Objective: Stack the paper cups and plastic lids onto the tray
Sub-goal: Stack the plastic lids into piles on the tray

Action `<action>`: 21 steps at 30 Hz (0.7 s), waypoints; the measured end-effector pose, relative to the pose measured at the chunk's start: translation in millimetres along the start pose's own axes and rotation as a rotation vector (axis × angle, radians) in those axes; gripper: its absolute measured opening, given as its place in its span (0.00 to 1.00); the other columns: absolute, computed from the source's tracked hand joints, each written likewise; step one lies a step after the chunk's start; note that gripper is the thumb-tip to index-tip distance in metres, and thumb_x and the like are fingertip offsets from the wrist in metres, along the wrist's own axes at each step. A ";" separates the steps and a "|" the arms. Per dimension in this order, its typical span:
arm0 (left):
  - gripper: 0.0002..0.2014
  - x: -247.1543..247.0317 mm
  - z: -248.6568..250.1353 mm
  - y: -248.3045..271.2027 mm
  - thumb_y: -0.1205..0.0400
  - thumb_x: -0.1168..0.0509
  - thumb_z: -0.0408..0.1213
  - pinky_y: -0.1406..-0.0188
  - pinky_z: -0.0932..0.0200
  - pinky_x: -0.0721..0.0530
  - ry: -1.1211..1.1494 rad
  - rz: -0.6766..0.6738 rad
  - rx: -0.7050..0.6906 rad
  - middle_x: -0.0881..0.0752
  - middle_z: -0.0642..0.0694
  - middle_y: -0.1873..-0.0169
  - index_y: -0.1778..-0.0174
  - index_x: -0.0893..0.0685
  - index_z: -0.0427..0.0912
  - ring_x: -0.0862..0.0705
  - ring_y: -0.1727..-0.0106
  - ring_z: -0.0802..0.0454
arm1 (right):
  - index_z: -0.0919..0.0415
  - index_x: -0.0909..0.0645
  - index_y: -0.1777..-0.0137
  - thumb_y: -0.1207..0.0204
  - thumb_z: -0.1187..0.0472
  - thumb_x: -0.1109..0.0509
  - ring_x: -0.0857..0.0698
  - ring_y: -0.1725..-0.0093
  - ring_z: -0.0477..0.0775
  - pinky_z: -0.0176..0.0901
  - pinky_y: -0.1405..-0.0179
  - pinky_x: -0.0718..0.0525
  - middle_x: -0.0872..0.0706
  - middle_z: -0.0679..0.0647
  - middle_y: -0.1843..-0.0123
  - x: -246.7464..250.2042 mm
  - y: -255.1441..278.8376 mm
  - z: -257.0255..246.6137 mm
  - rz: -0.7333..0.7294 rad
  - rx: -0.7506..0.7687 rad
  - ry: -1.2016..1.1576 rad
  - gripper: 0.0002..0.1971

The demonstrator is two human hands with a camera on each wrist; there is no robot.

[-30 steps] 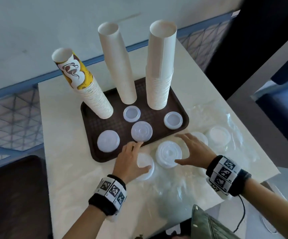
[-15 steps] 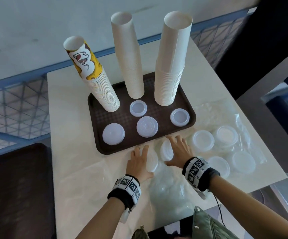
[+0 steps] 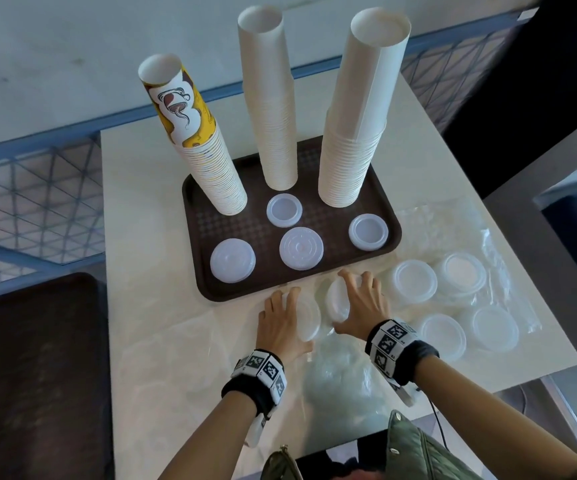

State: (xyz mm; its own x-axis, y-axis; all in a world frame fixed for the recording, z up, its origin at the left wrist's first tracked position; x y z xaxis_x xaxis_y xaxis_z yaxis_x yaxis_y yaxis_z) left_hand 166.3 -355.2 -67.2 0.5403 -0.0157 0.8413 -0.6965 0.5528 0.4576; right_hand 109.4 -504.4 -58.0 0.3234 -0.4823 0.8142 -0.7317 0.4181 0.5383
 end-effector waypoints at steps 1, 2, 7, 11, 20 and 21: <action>0.50 0.5 0.5 -0.4 0.37 0.24 0.49 0.40 0.55 0.28 0.007 0.006 0.001 0.34 0.45 0.34 0.23 0.45 0.50 0.32 0.34 0.45 | 0.50 0.44 0.25 0.45 0.47 0.19 0.32 0.35 0.63 0.51 0.42 0.20 0.36 0.61 0.33 0.7 0.1 -0.2 0.002 0.001 -0.006 0.51; 0.49 1.0 0.8 -1.0 0.37 0.24 0.48 0.40 0.55 0.28 0.023 0.012 0.003 0.34 0.45 0.35 0.24 0.45 0.49 0.32 0.35 0.45 | 0.50 0.43 0.25 0.46 0.47 0.19 0.32 0.36 0.63 0.52 0.42 0.20 0.36 0.61 0.34 1.5 0.0 -0.2 0.005 0.003 -0.015 0.51; 0.51 2.1 -3.6 -0.5 0.39 0.24 0.49 0.41 0.54 0.27 0.078 0.005 0.004 0.34 0.44 0.36 0.23 0.45 0.49 0.32 0.35 0.44 | 0.51 0.42 0.26 0.48 0.47 0.18 0.32 0.35 0.63 0.52 0.39 0.21 0.35 0.60 0.34 3.6 1.3 2.3 0.005 0.012 -0.046 0.52; 0.51 5.5 -9.8 2.8 0.40 0.23 0.49 0.41 0.53 0.25 0.152 0.017 -0.012 0.34 0.44 0.34 0.24 0.44 0.49 0.31 0.35 0.44 | 0.51 0.42 0.26 0.50 0.46 0.17 0.31 0.34 0.63 0.53 0.39 0.22 0.35 0.60 0.34 3.7 3.7 3.1 0.023 0.020 -0.073 0.53; 0.51 47.4 -29.8 9.3 0.41 0.20 0.44 0.37 0.55 0.31 0.434 0.262 -0.044 0.32 0.41 0.37 0.24 0.39 0.43 0.32 0.35 0.44 | 0.50 0.41 0.27 0.52 0.47 0.17 0.29 0.36 0.63 0.53 0.38 0.23 0.34 0.59 0.35 4.1 7.1 3.8 0.019 0.036 -0.113 0.52; 0.51 57.1 -35.6 6.6 0.41 0.19 0.43 0.37 0.54 0.32 0.448 0.308 -0.015 0.31 0.40 0.37 0.24 0.39 0.42 0.32 0.35 0.44 | 0.50 0.41 0.27 0.52 0.47 0.18 0.29 0.36 0.63 0.53 0.38 0.23 0.34 0.59 0.35 4.2 7.5 4.2 0.018 0.038 -0.113 0.52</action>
State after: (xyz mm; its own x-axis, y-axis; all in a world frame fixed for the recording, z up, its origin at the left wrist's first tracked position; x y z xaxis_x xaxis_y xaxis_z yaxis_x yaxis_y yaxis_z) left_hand 209.4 -322.8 -26.4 0.4631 0.5038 0.7292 -0.8491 0.4879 0.2022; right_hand 102.8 -506.5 -51.5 0.2419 -0.5591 0.7931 -0.7598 0.3992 0.5131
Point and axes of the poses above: each hand's wrist, its own y-axis away from the middle knuckle, its own x-axis out of the back of the hand, z = x × y, the point moved 5 cm from there along -y, towards the middle knuckle
